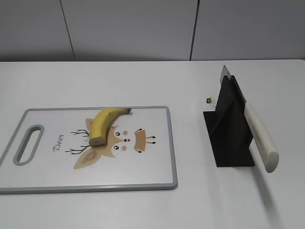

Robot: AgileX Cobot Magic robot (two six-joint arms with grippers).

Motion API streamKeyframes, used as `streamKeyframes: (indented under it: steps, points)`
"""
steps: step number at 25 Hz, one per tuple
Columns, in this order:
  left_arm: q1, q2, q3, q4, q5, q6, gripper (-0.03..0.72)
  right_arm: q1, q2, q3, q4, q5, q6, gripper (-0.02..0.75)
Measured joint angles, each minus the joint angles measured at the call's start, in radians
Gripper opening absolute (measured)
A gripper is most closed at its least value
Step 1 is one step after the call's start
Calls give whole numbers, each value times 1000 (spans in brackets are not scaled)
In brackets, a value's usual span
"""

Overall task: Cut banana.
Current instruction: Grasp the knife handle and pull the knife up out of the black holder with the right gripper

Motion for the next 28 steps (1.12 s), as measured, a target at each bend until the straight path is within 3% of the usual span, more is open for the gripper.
streamKeyframes:
  steps: [11, 13, 16, 19, 24, 28]
  points:
    - [0, 0, 0, -1, 0, 0, 256, 0, 227, -152, 0, 25, -1, 582]
    - [0, 0, 0, -1, 0, 0, 315, 0, 292, -178, 1, 63, -1, 582]
    - [0, 0, 0, -5, 0, 0, 474, 0, 396, -219, 1, 140, -1, 582]
    - [0, 0, 0, -15, 0, 0, 585, 0, 494, -255, 14, 198, 1, 582]
    - [0, 0, 0, -82, 0, 60, 618, 2, 627, -293, 94, 204, 50, 582]
    - [0, 0, 0, -118, 0, 100, 618, 56, 715, -325, 144, 205, 69, 582]
